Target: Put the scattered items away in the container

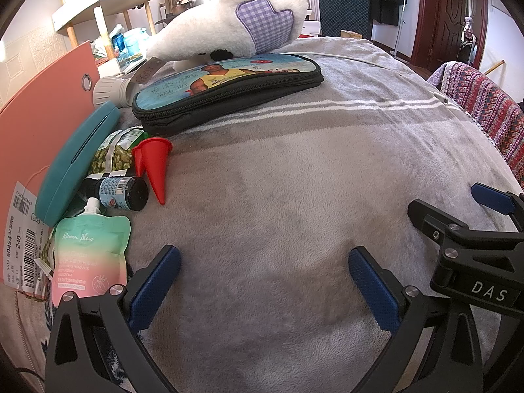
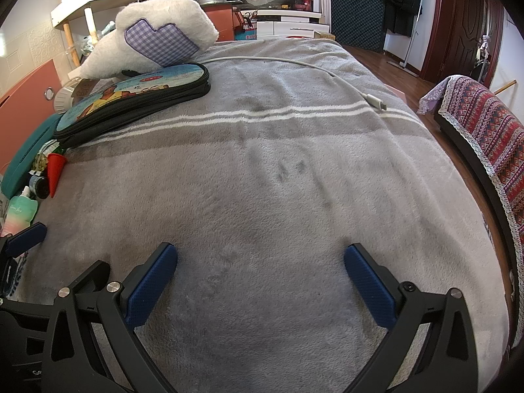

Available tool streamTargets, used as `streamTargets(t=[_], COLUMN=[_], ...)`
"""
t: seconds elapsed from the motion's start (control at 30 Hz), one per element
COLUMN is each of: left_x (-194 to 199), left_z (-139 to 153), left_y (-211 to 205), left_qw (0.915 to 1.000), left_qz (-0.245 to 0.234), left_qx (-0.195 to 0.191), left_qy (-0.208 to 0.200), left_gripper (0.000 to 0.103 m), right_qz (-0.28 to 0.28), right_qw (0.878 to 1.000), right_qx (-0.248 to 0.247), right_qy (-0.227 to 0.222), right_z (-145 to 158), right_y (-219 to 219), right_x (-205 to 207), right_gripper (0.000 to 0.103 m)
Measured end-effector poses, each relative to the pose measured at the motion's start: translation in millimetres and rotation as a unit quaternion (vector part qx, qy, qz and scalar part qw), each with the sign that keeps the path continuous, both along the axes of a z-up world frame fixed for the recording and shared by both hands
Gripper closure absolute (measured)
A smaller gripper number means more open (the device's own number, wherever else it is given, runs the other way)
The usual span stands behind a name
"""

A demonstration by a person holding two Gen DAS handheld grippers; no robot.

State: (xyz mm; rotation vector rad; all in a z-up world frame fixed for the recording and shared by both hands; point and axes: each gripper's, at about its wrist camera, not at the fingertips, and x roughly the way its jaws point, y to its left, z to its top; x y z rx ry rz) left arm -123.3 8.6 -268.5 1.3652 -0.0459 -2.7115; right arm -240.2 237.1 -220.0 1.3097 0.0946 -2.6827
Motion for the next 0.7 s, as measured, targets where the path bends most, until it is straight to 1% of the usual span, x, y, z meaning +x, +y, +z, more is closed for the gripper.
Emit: streamTargets(t=[0.7], left_x=[-2.0], left_z=[-0.8], left_y=[1.9], left_qw=[1.0], left_qz=[0.001], left_qx=[0.0], left_qy=[0.0], left_gripper=[0.0], right_qz=[0.0], right_qw=[1.0], right_qx=[0.0], right_qy=[0.0], right_z=[-0.8], right_y=[0.1], right_x=[0.2], right_gripper=[0.0])
